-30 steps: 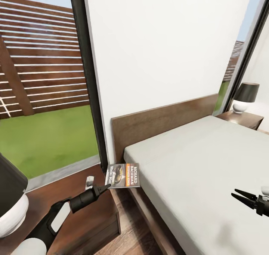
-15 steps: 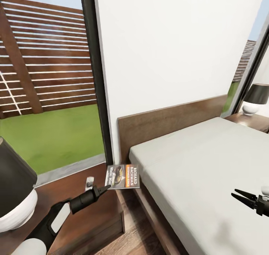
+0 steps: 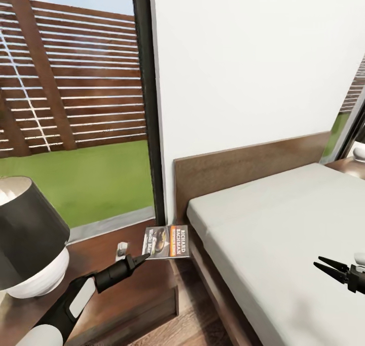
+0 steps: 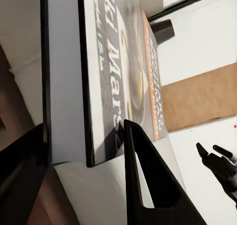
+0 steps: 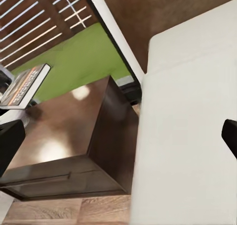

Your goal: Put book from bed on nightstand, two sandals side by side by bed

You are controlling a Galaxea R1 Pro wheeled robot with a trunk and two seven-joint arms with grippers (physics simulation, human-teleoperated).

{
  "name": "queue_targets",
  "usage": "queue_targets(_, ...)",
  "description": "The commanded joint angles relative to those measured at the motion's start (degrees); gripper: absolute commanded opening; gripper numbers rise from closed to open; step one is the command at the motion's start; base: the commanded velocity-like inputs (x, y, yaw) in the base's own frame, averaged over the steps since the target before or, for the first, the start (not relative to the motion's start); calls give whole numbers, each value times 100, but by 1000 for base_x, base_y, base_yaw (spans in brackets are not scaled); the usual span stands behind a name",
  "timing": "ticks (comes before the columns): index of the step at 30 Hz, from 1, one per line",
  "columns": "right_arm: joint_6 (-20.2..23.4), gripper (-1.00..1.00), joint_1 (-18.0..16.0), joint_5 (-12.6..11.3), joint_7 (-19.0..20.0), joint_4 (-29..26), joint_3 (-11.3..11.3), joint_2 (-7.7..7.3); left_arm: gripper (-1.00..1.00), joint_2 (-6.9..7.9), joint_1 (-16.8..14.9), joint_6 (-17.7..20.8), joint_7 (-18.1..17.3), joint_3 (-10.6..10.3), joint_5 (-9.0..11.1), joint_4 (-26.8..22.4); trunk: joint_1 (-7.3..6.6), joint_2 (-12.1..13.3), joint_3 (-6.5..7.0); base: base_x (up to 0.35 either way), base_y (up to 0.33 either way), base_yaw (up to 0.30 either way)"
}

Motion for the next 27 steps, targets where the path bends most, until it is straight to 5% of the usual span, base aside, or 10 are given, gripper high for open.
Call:
queue_targets(1,64,100,-1,-23,19,0,-2,-2,-100,0,-5,52,-8,5,37,2,-1,-3,-5,0,0,232)
queue_targets(27,77,100,-1,-24,19,-35,-2,-2,-100,-8,-5,52,-8,0,37,3,-1,-3,-20,0,0,103)
